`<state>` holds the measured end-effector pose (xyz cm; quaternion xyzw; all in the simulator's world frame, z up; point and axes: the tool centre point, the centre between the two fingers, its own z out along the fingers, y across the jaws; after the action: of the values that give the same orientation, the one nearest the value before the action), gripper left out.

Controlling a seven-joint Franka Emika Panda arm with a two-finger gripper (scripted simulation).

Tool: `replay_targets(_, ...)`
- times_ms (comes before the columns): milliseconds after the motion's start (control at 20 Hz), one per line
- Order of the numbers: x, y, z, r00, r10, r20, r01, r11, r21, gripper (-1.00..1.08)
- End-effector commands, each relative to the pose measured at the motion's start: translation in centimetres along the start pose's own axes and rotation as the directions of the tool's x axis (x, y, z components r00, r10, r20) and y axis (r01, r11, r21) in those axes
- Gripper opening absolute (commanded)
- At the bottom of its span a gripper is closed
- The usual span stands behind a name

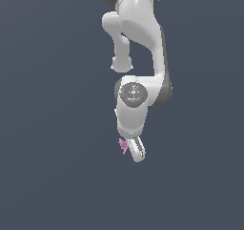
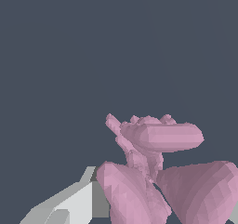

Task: Pick up the object and move it to a goal position.

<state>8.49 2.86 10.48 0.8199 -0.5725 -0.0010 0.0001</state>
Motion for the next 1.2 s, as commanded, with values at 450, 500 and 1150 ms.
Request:
replay_targets(450, 2.1, 5.2, -10.5, 1.000, 0.001, 0.002, -0.001, 1.000, 0.002, -1.00)
replay_targets(500, 2.3, 5.8, -11.5, 1.000, 0.001, 0.002, -0.001, 1.000, 0.002, -1.00)
replay_targets(1150, 5.3, 12.6, -25.7, 1.000, 0.002, 0.002, -0.002, 1.000, 0.002, -1.00)
